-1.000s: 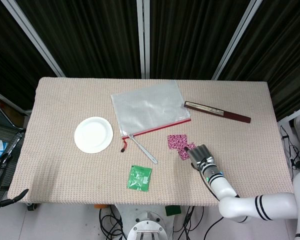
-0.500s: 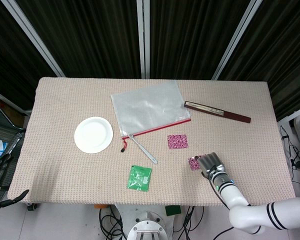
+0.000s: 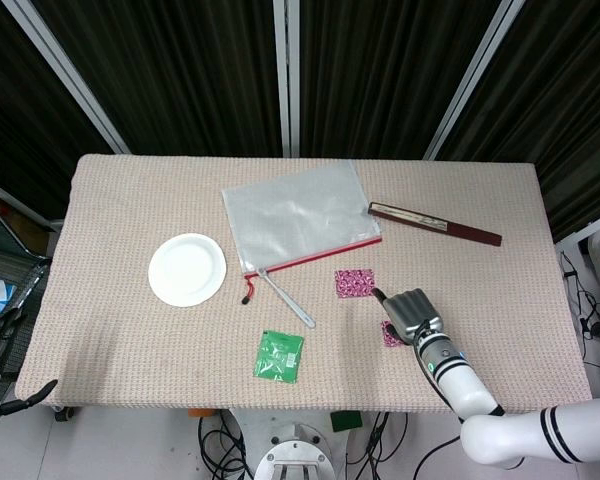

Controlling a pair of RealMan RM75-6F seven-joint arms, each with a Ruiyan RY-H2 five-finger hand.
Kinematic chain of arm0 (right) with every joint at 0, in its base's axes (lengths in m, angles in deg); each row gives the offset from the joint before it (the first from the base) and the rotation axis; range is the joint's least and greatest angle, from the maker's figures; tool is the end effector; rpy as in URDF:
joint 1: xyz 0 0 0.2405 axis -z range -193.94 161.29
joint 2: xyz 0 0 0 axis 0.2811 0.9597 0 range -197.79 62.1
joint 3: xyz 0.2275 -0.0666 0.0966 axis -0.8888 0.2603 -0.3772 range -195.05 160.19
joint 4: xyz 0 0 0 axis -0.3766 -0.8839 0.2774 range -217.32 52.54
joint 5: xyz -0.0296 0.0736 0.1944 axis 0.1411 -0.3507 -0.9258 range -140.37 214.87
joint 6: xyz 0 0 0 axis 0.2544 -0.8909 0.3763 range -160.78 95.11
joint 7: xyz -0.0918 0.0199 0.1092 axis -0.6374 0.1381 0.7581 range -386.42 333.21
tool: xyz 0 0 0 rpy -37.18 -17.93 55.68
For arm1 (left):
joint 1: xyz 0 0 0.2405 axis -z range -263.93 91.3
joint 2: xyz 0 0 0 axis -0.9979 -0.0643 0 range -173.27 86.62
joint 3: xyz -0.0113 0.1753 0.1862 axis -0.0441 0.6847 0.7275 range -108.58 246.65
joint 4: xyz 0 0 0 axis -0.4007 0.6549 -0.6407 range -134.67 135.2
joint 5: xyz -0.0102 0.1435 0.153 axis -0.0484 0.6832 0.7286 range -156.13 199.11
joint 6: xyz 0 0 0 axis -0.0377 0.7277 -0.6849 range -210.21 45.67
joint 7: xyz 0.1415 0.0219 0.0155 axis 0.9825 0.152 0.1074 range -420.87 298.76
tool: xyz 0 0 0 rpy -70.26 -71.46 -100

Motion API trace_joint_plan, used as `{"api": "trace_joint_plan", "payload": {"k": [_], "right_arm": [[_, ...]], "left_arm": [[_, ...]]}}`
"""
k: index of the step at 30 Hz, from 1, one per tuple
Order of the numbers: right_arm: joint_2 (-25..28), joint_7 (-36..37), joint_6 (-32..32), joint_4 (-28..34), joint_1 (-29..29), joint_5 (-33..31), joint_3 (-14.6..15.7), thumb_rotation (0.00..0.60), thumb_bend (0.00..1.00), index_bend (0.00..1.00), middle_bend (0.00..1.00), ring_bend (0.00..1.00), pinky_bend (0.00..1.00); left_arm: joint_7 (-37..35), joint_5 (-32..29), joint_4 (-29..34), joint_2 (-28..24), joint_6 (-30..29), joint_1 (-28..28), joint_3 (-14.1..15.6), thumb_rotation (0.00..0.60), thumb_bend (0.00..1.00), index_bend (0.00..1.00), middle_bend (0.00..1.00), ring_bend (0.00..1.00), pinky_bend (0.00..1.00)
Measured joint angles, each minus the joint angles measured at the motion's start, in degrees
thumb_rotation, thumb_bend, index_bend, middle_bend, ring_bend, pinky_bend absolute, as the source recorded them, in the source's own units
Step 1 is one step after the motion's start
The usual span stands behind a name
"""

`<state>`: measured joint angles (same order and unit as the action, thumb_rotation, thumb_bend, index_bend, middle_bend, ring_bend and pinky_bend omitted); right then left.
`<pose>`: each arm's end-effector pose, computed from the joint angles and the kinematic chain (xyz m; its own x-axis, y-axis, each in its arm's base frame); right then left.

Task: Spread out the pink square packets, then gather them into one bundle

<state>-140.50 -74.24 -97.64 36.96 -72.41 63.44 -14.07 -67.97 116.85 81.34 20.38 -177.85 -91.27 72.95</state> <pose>-0.1358 -0.2741 0.0243 0.6406 -0.5194 0.5655 -0.7608 -0.3297 0.5590 -0.3456 0.0995 0.1777 0.4659 0.0236 0.8845 0.8847 -0.0303 -0.4652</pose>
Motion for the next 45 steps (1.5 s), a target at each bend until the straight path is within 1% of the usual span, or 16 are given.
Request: {"api": "trace_joint_plan", "payload": {"k": [3,10,15,23,34,40,45], "right_arm": [[-2.2,-0.7,0.7,-2.9,-1.3,-4.3,-1.5,0.6,1.0,0.08,1.0,0.92,0.79],[-7.7,-4.2,3.4,-10.4,-6.5,-18.6,-5.1,0.6,1.0,0.08,1.0,0.92,0.79],[-10.3,-6.1,5.7,-13.8,-9.5,-23.5,-6.4,0.6,1.0,0.08,1.0,0.92,0.79],[-10.6,-7.4,9.7,-15.0,-11.7,-29.8,-6.5,0.6,1.0,0.07,1.0,0.92,0.79],[-7.7,-5.6,11.1,-10.4,-12.3,-29.5,-4.8,0.6,1.0,0.08,1.0,0.92,0.79],[-5.9,-3.5,11.2,-7.3,-11.9,-26.9,-3.6,0.6,1.0,0.08,1.0,0.92,0.79],[-4.5,-1.8,10.4,-4.2,-11.1,-23.9,-2.0,0.6,1.0,0.08,1.0,0.92,0.79]], "left_arm": [[-0.3,-0.2,-0.3,0.0,0.0,0.0,0.0,0.291,0.12,0.05,0.03,0.0,0.18],[-1.7,-1.1,-1.4,-0.2,0.1,-0.2,-0.3,0.291,0.12,0.05,0.03,0.0,0.18],[-2.3,-1.2,-1.9,-0.1,0.2,-0.1,-0.3,0.29,0.12,0.05,0.03,0.0,0.18],[-2.8,-1.7,-2.6,-0.4,0.3,-0.3,-0.4,0.29,0.12,0.05,0.03,0.0,0.18],[-2.4,-1.3,-2.7,-0.2,0.4,-0.1,-0.4,0.287,0.12,0.05,0.03,0.0,0.18],[-2.4,-1.2,-2.9,0.2,0.4,-0.2,-0.3,0.294,0.12,0.05,0.03,0.0,0.18],[-2.4,-1.0,-3.2,0.6,0.5,-0.1,-0.2,0.29,0.12,0.05,0.03,0.0,0.18]]}}
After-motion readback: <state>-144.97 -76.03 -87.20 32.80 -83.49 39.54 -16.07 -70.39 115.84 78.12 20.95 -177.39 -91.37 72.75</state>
